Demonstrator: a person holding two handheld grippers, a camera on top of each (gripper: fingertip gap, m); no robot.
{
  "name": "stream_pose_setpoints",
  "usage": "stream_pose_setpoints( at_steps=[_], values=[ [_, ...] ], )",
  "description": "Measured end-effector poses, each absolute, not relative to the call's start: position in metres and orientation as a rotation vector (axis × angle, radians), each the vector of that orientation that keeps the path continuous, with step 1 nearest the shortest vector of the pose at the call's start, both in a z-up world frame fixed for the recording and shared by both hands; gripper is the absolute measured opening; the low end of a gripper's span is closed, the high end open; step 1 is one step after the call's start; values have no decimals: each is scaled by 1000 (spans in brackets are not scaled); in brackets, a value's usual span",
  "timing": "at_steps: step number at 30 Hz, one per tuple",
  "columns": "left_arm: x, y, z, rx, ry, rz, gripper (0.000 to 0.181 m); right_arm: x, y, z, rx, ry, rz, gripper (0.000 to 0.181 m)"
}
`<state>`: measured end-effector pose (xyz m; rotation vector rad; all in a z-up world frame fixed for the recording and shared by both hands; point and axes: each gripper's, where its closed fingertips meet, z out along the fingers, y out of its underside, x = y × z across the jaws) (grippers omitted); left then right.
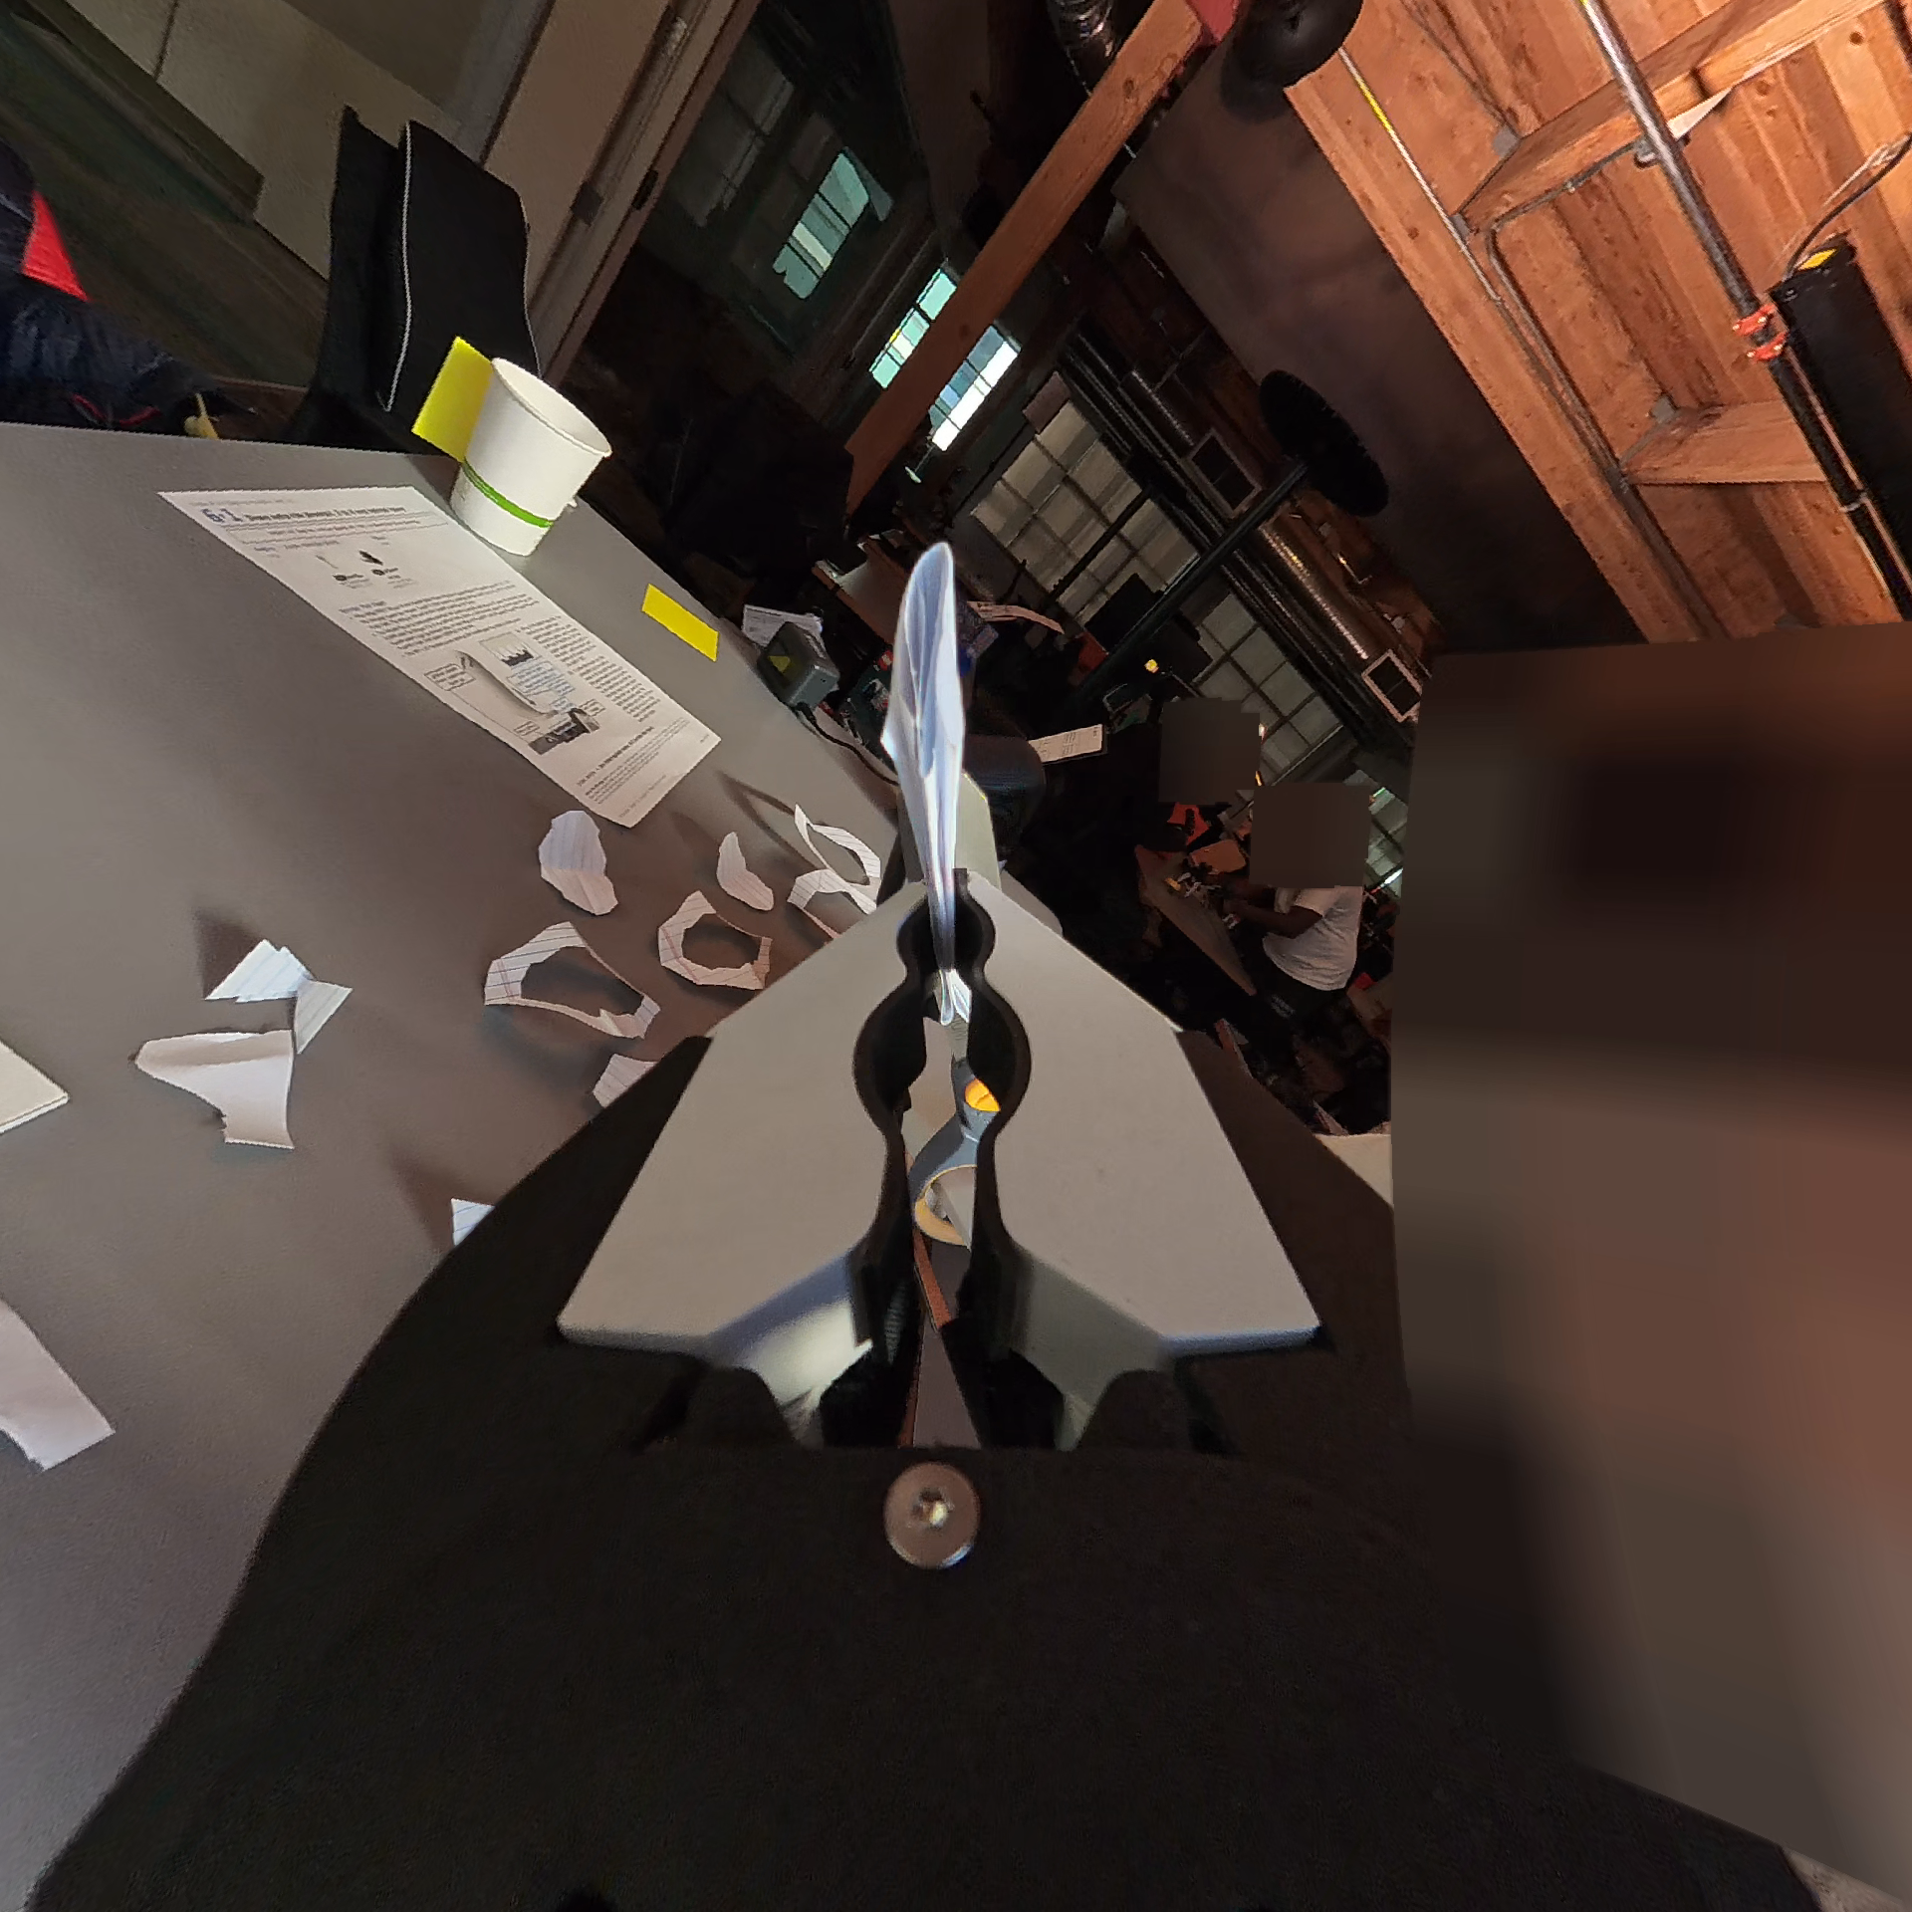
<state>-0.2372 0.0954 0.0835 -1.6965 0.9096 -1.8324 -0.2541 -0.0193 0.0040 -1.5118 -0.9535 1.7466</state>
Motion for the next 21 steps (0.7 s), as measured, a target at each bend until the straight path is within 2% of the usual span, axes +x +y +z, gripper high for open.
stream_pose_setpoints(
  at_steps=[21],
  values=[
    [-233,100,71,-1754,931,-1750,0,-259,-11,-8,-1503,-845,1838,26]
  ],
)
